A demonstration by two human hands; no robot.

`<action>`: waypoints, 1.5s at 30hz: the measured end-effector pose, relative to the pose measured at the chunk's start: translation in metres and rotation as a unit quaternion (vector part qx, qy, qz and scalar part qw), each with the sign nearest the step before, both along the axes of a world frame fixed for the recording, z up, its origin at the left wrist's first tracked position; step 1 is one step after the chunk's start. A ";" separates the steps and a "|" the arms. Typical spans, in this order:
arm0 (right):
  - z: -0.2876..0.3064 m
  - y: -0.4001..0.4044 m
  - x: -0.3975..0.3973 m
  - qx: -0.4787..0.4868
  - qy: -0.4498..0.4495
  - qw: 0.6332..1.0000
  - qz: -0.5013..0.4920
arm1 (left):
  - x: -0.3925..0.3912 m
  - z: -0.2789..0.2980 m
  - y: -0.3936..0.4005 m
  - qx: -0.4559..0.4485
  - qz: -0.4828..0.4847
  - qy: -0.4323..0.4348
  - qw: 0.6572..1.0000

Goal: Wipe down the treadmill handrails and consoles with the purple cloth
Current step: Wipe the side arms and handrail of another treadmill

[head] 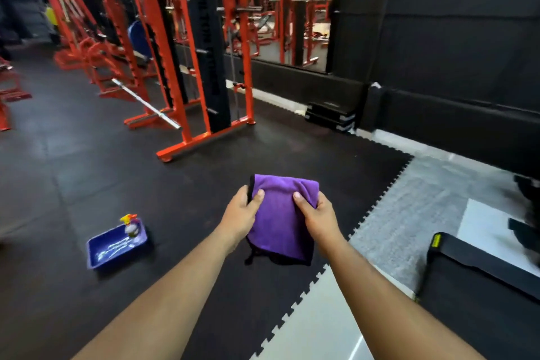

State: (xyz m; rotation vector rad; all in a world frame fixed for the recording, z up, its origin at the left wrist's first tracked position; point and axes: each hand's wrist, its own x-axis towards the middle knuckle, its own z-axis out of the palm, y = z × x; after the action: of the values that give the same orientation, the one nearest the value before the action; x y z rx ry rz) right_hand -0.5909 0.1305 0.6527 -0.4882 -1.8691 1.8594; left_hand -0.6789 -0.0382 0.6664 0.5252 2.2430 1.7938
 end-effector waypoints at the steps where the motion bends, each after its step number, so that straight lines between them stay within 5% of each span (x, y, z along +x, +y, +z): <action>1: 0.007 0.011 -0.012 0.004 0.004 1.000 -0.012 | -0.013 0.003 0.012 0.005 -0.008 0.002 1.000; 8: -0.006 0.077 -0.084 -0.014 0.015 0.995 -0.095 | -0.098 -0.011 0.094 0.027 -0.046 -0.025 0.998; 20: 0.010 0.228 -0.049 -0.026 -0.004 0.922 -0.387 | -0.139 -0.001 0.335 0.024 -0.341 -0.043 0.939; 27: 0.026 0.279 0.094 0.019 -0.042 0.823 -0.566 | -0.015 0.006 0.467 0.030 -0.541 -0.111 0.833; 34: 0.023 0.306 0.249 0.030 -0.034 0.704 -0.708 | 0.151 0.012 0.551 0.038 -0.686 -0.038 0.725; 45: 0.005 0.316 0.457 0.023 -0.096 0.540 -0.836 | 0.395 -0.001 0.619 0.026 -0.801 -0.012 0.598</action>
State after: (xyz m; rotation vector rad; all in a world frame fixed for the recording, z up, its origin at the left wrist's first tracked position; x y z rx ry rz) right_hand -0.1344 0.4461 0.6575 -1.6559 -0.5873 0.3243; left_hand -0.2838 0.5811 0.6657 1.6822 0.6982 0.7051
